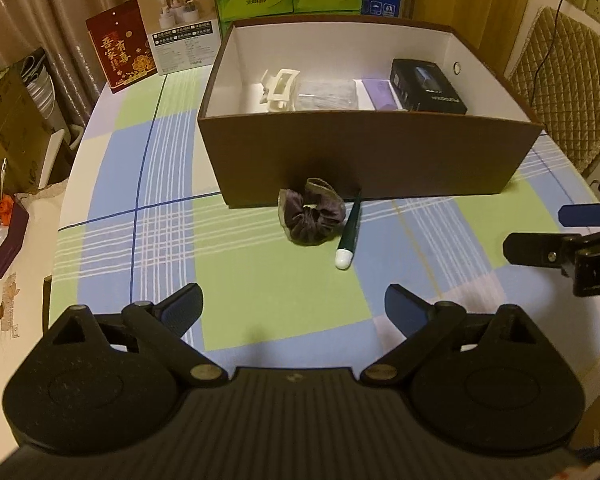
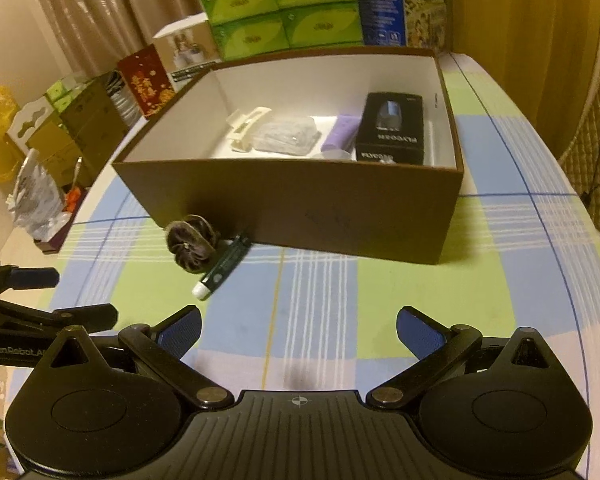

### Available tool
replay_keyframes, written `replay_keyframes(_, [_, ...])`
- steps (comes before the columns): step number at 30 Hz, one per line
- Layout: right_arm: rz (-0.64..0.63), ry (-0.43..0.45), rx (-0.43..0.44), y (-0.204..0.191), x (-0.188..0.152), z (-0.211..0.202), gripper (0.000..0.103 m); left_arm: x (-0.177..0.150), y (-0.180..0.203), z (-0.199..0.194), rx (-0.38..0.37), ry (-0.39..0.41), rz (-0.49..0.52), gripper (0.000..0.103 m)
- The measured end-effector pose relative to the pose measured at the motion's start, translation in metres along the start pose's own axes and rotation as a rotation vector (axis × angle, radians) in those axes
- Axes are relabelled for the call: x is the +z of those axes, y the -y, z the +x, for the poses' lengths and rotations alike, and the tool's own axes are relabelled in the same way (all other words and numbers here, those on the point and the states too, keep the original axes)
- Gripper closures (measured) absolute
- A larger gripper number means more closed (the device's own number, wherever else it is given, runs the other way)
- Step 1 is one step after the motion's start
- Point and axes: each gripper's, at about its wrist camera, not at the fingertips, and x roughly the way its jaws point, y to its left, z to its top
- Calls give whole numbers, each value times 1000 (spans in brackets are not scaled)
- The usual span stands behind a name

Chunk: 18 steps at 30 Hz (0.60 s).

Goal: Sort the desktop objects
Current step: 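Grasp the brown scrunchie with the left tool while the right tool grasps the green stick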

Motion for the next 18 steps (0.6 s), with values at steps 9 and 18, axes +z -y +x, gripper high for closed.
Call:
replay_keyframes(9, [41,11,-63,8,-2,20,3,2,-6,27,-34,-4,18,18])
replay_keyframes(18, [67,-7,-124,17,8,45,40,21,-4,57,-88,11,94,27])
